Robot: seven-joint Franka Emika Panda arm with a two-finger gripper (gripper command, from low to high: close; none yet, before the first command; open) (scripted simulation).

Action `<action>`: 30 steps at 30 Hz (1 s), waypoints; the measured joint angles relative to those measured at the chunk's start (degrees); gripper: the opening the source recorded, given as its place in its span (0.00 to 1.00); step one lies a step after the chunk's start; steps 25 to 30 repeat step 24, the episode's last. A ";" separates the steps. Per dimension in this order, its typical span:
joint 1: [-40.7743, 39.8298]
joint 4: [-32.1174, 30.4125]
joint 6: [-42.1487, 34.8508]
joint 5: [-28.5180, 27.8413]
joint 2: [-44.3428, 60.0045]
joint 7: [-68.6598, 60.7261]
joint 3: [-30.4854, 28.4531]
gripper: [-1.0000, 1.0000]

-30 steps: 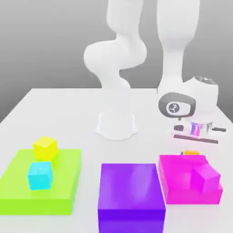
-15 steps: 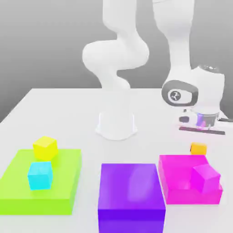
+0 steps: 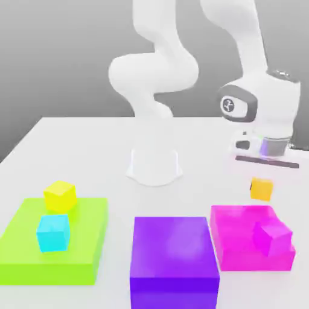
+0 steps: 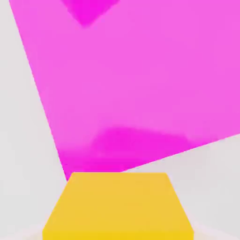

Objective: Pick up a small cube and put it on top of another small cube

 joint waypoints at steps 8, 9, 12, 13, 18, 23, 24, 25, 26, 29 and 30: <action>-7.96 14.63 -15.67 -0.77 -1.07 0.99 -4.44 0.00; -8.21 14.91 -15.17 -1.58 -0.20 1.56 -4.50 0.00; -8.62 14.73 -11.95 -4.63 3.25 3.77 -4.55 0.00; -8.59 14.54 -10.61 -5.74 4.56 4.59 -4.66 0.00; -8.21 14.08 -7.84 -7.95 7.27 6.21 -5.01 1.00; -8.18 14.20 -8.57 -7.52 6.65 5.90 -4.96 1.00; -8.16 14.40 -9.75 -6.60 5.52 5.22 -4.90 1.00; -8.16 14.40 -9.75 -6.60 5.52 5.22 -4.90 1.00; -8.16 14.40 -9.75 -6.60 5.52 5.22 -4.90 1.00; -8.16 14.40 -9.75 -6.60 5.52 5.22 -4.90 1.00; -8.16 14.40 -9.75 -6.60 5.52 5.22 -4.90 1.00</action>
